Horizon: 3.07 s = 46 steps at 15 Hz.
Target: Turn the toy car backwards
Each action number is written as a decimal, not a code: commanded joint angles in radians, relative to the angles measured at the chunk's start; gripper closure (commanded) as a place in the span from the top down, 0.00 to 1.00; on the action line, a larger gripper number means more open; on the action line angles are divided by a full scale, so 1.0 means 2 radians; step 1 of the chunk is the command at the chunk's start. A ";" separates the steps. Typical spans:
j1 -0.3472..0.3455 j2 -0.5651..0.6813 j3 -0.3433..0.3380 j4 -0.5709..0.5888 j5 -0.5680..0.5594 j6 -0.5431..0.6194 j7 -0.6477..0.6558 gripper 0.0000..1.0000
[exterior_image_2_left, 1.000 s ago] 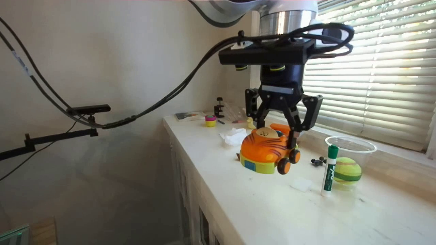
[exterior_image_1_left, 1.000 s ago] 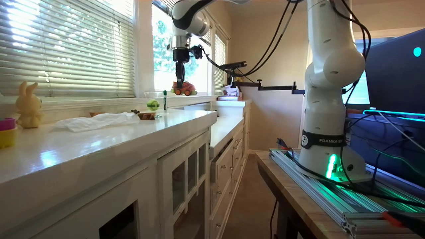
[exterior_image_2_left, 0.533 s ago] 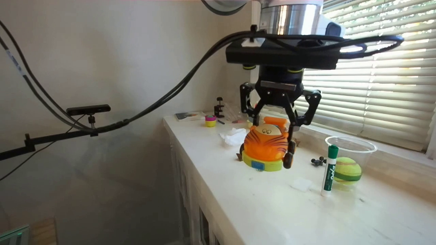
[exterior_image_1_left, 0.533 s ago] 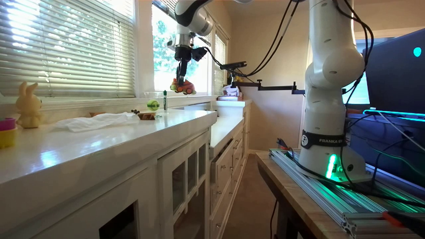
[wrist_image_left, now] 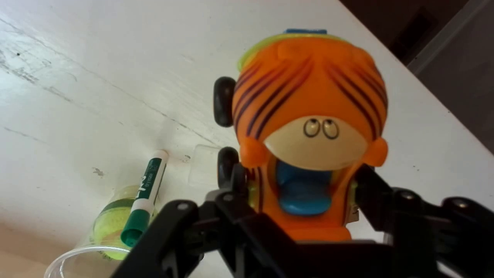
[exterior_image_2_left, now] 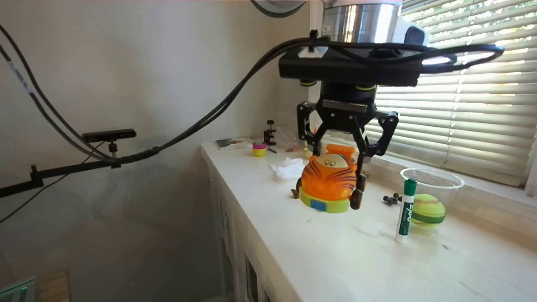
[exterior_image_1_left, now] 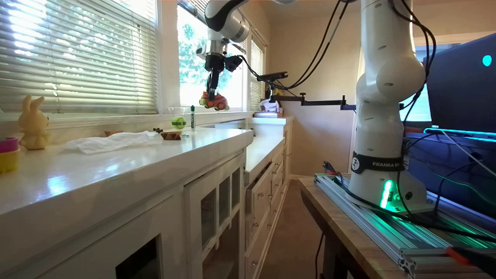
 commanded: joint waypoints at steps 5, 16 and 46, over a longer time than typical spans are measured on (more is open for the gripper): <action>0.002 0.006 0.003 0.016 -0.007 -0.020 -0.036 0.45; 0.013 0.016 0.020 0.073 -0.010 -0.099 -0.218 0.45; 0.014 0.043 0.044 0.016 -0.019 0.008 -0.409 0.45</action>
